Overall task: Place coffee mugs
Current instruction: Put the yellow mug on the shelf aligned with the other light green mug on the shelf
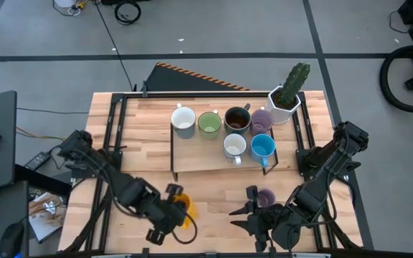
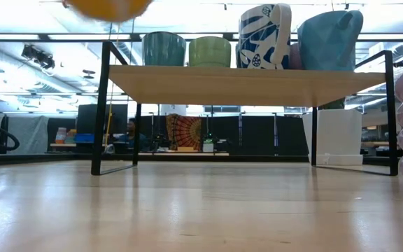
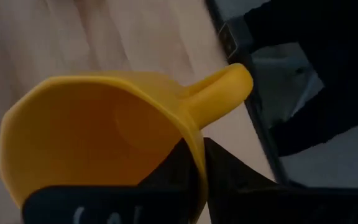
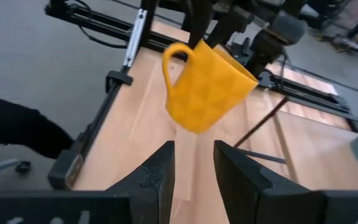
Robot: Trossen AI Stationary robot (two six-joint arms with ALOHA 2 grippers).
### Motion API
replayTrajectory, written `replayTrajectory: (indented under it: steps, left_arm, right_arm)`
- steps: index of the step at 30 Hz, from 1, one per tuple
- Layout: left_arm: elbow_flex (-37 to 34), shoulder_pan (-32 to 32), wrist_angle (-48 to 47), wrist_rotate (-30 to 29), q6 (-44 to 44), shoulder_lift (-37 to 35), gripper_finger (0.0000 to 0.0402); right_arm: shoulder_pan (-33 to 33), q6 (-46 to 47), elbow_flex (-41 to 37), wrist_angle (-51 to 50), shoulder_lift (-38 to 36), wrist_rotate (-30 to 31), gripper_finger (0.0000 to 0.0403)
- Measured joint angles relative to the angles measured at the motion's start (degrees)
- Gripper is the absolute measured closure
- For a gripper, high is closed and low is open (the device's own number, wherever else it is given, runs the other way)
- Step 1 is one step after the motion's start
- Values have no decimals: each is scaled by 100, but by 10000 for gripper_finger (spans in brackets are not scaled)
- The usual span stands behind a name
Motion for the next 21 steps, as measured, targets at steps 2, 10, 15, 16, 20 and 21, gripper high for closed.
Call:
replayTrajectory:
  steps: [2,10,15,16,20,21]
  left_arm:
    - [176,195,-44,31,705,-2,374]
    - [552,1176,-846,-166,2658,-11,373]
    - [554,1953,-948,-299,3410,38,373]
    - [552,2071,-960,-362,3544,49,373]
    - [552,2438,-961,-475,4119,37,373]
    - [553,2503,-971,-445,4224,37,373]
  right_arm:
    - [-14,-34,0,-1,0,159,286]
    - [-159,-43,0,211,0,391,286]
    - [-249,20,0,285,0,391,286]
    - [-263,51,0,286,0,400,286]
    - [-278,74,0,284,0,489,286]
    - [-278,66,0,285,0,498,286]
